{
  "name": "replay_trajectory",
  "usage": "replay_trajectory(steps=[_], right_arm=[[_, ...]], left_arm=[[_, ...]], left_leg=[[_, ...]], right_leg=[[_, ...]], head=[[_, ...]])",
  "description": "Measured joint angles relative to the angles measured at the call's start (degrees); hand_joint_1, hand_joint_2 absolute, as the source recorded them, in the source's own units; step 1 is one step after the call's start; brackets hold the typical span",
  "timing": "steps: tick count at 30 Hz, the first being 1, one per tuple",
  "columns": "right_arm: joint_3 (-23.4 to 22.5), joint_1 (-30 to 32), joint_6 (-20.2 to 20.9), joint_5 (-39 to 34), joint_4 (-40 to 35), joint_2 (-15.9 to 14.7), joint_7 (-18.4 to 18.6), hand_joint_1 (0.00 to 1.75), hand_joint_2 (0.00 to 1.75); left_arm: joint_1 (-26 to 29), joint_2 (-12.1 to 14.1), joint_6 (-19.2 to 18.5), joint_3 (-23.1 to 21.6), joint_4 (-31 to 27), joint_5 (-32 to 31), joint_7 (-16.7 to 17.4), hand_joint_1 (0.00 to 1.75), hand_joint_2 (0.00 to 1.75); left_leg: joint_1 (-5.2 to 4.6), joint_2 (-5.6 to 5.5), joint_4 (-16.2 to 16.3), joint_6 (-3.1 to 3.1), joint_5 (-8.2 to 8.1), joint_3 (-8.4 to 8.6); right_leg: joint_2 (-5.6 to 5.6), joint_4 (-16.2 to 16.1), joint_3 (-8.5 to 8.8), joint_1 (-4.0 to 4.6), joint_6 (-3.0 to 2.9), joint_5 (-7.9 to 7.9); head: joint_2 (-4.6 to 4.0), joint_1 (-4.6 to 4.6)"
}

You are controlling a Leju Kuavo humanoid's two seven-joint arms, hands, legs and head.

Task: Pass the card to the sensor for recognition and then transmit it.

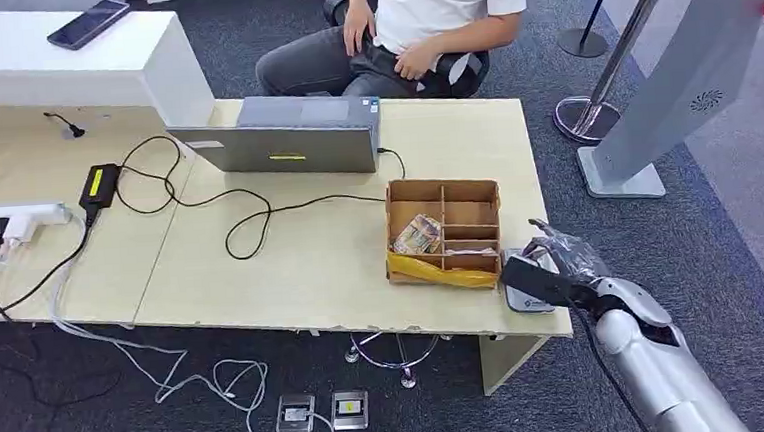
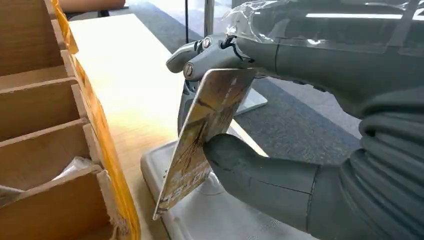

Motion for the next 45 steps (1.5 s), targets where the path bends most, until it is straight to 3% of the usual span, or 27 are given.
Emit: replay_trajectory(steps=[17,22,27,36,45], right_arm=[[-0.5,-2.3,-0.7,1.1,0.0,-1.6,0.6,1.75,1.75],[-1.0,-7.2,-0.5,3.1,-0.4,-2.0,-0.3,1.75,1.75],[-0.9,-16.3,-2.1,5.0,0.2,-1.6,-3.3,1.75,1.75],[0.7,-33.7,-6.6,5.3,6.8,4.1,-7.7,1.75,1.75],[4.0,-43.7,-8.9,8.1,16.4,11.6,-8.9,1.75,1.75]], left_arm=[[0.0,-0.2,-0.3,0.5,0.0,-1.2,-0.1,0.00,1.75],[-0.1,-0.4,-0.4,0.5,0.0,-2.2,-0.7,0.00,1.75],[-0.4,-0.8,-0.6,0.5,0.0,-3.4,-1.1,0.00,1.75],[-1.3,-1.1,-1.8,0.5,0.0,-4.9,-2.1,0.00,1.75],[-1.6,-1.2,-2.6,0.5,0.0,-6.3,-3.0,0.00,1.75]], left_leg=[[-0.01,0.00,0.0,0.00,0.00,-0.05],[-0.02,0.02,0.0,-0.01,0.02,-0.05],[-0.02,-0.01,0.0,0.03,0.08,-0.07],[0.01,-0.04,0.0,0.03,0.11,-0.13],[0.00,-0.11,0.0,0.03,0.13,-0.19]], right_leg=[[0.00,0.0,-0.03,0.00,0.00,0.00],[0.01,0.0,-0.03,-0.01,0.02,0.02],[-0.01,0.0,-0.04,-0.02,0.03,0.04],[0.00,0.1,-0.10,0.01,0.02,0.03],[-0.04,0.1,-0.10,0.01,0.02,0.02]], head=[[0.00,0.00],[0.00,0.00],[-0.02,0.00],[0.00,0.00],[0.00,0.00]])
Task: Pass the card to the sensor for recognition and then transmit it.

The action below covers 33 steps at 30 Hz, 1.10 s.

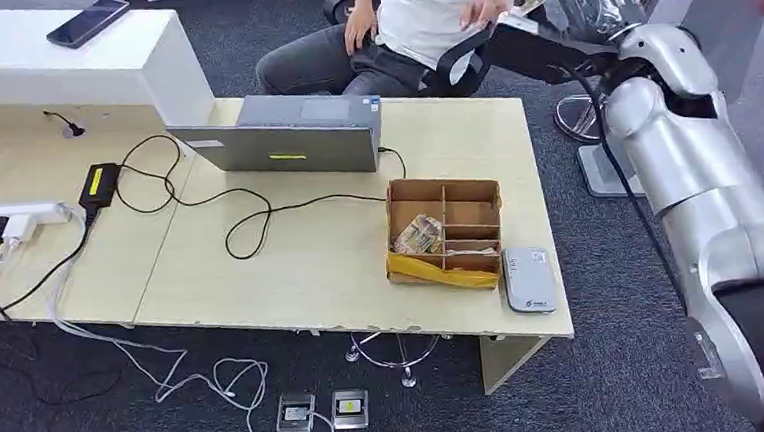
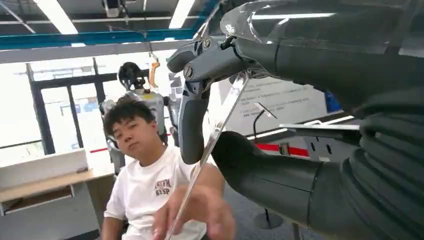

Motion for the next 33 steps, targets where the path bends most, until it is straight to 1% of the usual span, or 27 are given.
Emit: replay_trajectory(steps=[3,6,9,13,21,33], right_arm=[[1.6,-2.0,0.0,1.6,3.2,3.4,0.4,1.75,1.75],[2.8,-2.6,0.2,2.7,5.2,6.2,1.0,1.75,1.75],[4.0,-2.9,0.3,3.3,7.4,9.2,2.4,1.75,1.75],[4.5,-2.9,0.3,3.3,9.5,11.3,3.1,1.75,1.75],[5.8,-3.3,0.3,3.4,12.0,13.1,3.2,1.75,1.75],[6.6,-3.4,0.3,3.4,14.0,13.6,3.2,1.75,1.75]], left_arm=[[-0.3,0.0,-0.3,0.0,0.0,-0.4,-0.1,0.00,1.75],[-0.3,0.0,-0.3,0.1,0.0,-0.4,-0.2,0.00,1.75],[-0.3,0.0,-0.2,0.4,0.0,-0.3,-0.2,0.00,1.75],[-0.1,0.2,-0.2,0.5,0.0,-0.3,-0.2,0.00,1.75],[0.0,0.2,-0.2,1.0,0.0,-0.3,-0.2,0.00,1.75],[0.2,0.2,-0.2,1.4,0.0,-0.3,-0.2,0.00,1.75]], left_leg=[[0.04,-0.03,0.0,-0.03,0.02,0.02],[0.10,-0.04,0.0,-0.04,0.03,0.01],[0.11,-0.04,0.0,-0.04,0.03,0.02],[0.11,-0.04,0.0,-0.04,0.03,0.02],[0.10,-0.04,0.0,-0.04,0.03,0.02],[0.10,-0.04,0.0,-0.04,0.03,0.03]], right_leg=[[-0.04,0.0,0.00,0.04,0.00,0.00],[-0.05,0.0,0.02,0.10,-0.01,0.00],[-0.05,0.0,0.01,0.11,-0.01,-0.01],[-0.05,0.0,0.02,0.10,-0.01,-0.01],[-0.05,0.0,0.01,0.10,-0.01,-0.01],[-0.04,0.0,0.02,0.10,-0.01,-0.01]], head=[[-0.02,0.02],[0.00,0.02],[0.00,0.02],[0.00,0.02],[-0.02,0.02],[0.00,0.02]])
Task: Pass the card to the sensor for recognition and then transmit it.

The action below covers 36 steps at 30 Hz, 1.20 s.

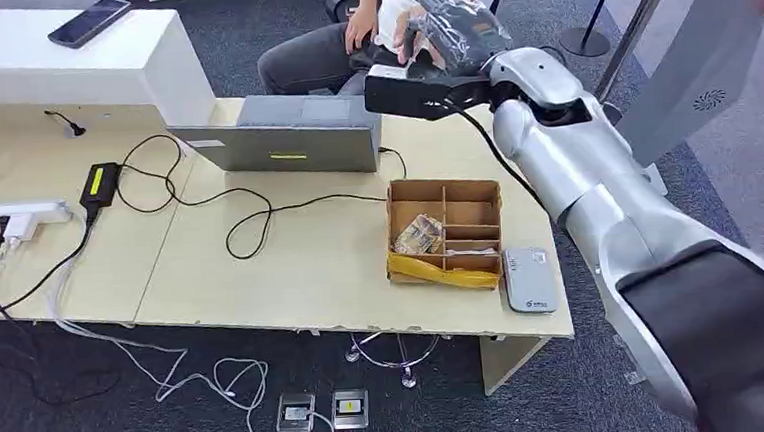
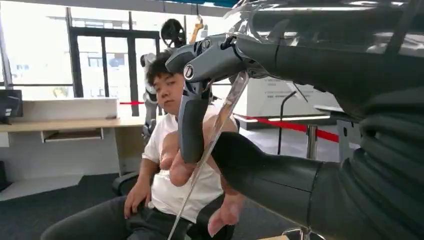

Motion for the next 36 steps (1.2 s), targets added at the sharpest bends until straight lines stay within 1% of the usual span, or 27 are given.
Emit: replay_trajectory(steps=[36], right_arm=[[0.1,-0.2,0.0,0.0,1.2,0.1,0.1,1.75,1.75]], left_arm=[[0.1,0.0,0.0,0.0,0.0,0.0,0.0,0.00,1.75]], left_leg=[[0.00,0.00,0.0,0.00,0.00,0.00]], right_leg=[[0.02,0.0,-0.02,0.00,0.00,0.00]], head=[[0.00,0.00]])
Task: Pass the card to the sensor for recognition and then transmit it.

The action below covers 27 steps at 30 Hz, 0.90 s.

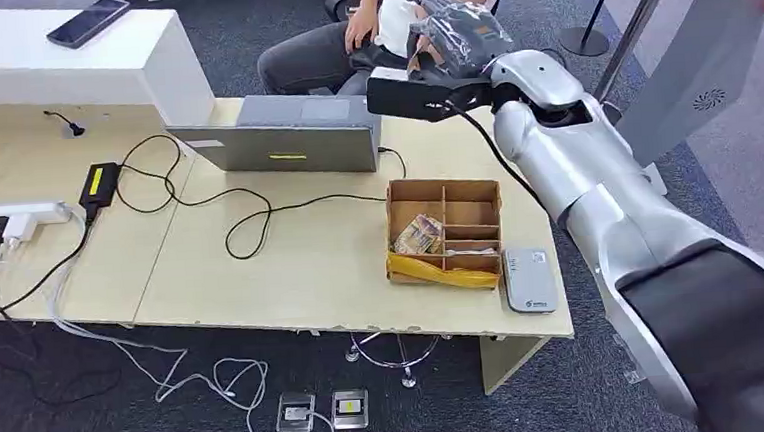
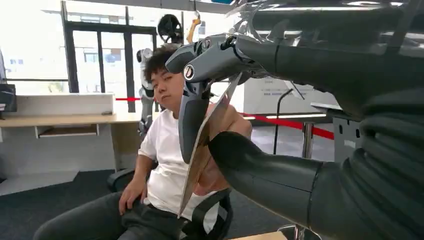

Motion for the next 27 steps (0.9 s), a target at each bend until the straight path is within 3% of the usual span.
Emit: replay_trajectory(steps=[27], right_arm=[[0.3,-0.2,0.0,0.0,0.3,0.0,0.0,1.75,1.75]], left_arm=[[0.0,0.0,0.0,0.0,0.0,0.0,0.0,0.00,1.75]], left_leg=[[0.00,0.00,0.0,0.00,0.00,0.00]], right_leg=[[0.00,0.0,0.00,0.00,0.00,0.00]], head=[[0.00,0.00]])
